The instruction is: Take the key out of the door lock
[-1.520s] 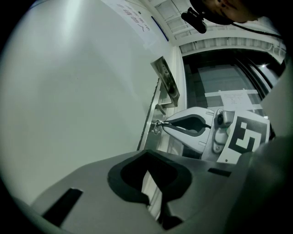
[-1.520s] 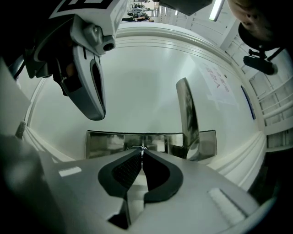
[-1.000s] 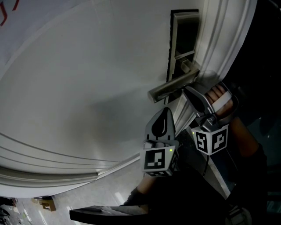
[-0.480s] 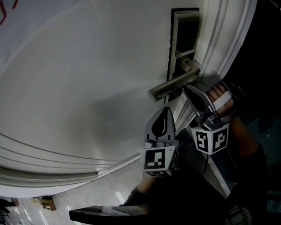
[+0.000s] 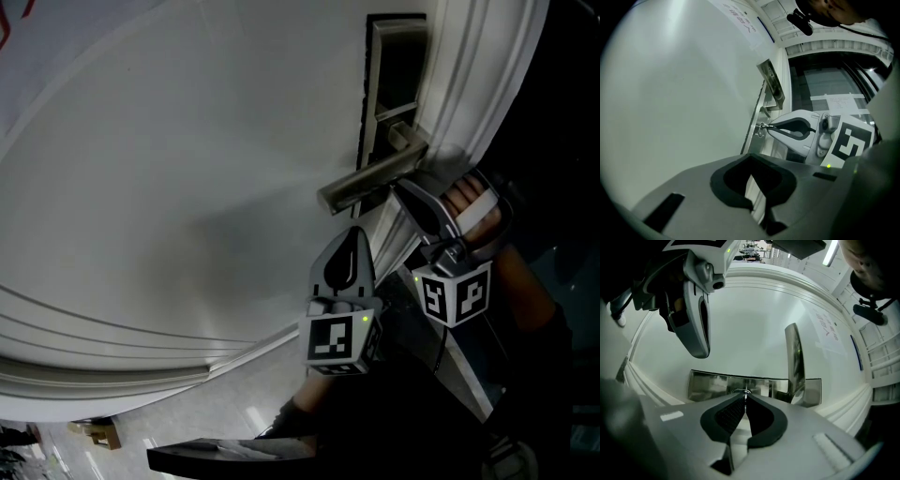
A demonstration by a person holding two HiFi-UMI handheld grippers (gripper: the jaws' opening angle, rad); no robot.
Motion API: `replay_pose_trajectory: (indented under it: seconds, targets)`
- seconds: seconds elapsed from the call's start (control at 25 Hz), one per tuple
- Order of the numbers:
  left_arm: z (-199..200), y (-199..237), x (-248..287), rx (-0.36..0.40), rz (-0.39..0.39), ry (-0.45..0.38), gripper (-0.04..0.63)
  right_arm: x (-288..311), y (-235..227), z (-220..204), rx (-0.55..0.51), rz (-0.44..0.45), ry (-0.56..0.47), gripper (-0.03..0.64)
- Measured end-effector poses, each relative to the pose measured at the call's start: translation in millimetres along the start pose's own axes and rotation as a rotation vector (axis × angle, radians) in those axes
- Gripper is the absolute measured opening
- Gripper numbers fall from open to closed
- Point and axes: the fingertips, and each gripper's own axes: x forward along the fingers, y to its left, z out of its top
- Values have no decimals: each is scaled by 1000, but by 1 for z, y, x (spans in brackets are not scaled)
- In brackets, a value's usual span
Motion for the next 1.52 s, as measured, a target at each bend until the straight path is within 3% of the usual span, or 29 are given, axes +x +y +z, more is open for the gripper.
replay_pose_trajectory:
  seconds: [0.4, 0.92, 1.52]
  targets:
    - [1, 0, 0, -3, -5, -13, 0, 0, -2, 0, 71, 12, 23, 11]
    - [4, -17, 0, 16, -54, 2, 0, -9, 0, 1, 48, 11, 16, 11]
    - [3, -10, 1, 3, -35, -5, 0, -10, -2, 1, 46, 10, 18, 11]
